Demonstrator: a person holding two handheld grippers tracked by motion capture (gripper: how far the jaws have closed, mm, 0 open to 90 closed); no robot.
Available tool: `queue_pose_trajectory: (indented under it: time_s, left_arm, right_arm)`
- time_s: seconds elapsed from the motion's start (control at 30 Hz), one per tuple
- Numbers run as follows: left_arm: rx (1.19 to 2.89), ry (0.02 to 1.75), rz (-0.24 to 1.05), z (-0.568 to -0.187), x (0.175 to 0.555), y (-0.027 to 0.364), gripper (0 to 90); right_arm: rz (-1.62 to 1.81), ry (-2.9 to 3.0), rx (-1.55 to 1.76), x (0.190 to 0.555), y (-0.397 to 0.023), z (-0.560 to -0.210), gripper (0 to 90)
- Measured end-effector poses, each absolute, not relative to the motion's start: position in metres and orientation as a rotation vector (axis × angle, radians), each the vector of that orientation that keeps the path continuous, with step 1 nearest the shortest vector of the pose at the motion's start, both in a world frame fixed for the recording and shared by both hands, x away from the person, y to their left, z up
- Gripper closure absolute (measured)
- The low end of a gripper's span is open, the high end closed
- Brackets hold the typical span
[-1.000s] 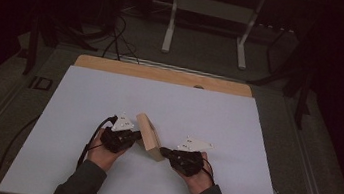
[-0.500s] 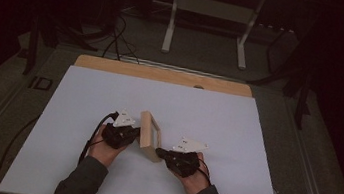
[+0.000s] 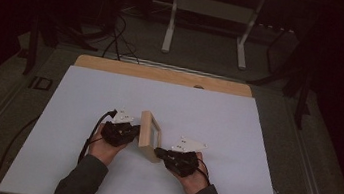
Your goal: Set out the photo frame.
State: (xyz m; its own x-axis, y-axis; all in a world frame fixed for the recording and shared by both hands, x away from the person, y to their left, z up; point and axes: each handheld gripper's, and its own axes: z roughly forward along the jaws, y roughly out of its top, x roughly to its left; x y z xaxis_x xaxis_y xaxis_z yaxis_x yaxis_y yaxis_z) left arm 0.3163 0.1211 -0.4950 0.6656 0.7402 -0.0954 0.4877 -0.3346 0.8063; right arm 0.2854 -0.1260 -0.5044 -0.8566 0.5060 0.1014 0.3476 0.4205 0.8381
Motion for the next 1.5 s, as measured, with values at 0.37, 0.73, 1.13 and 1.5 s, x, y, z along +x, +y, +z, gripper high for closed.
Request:
queue_pose_trajectory:
  time_s: [0.37, 0.73, 1.13, 1.5]
  left_arm:
    - [1.974, 1.002, 0.422, -0.487, 0.305, 0.13, 63.1]
    - [1.871, 1.102, 0.457, -0.485, 0.293, 0.141, 54.5]
    - [1.749, 1.118, 0.468, -0.47, 0.28, 0.142, 37.9]
    - [1.771, 1.036, 0.421, -0.456, 0.275, 0.112, 21.4]
  right_arm:
    - [1.394, 2.505, 0.797, 0.288, -0.133, -0.506, 75.0]
    - [1.368, 2.507, 0.828, 0.291, -0.144, -0.509, 68.2]
    - [1.364, 2.498, 0.873, 0.294, -0.155, -0.511, 64.7]
    - [1.363, 2.494, 0.88, 0.295, -0.157, -0.511, 64.4]
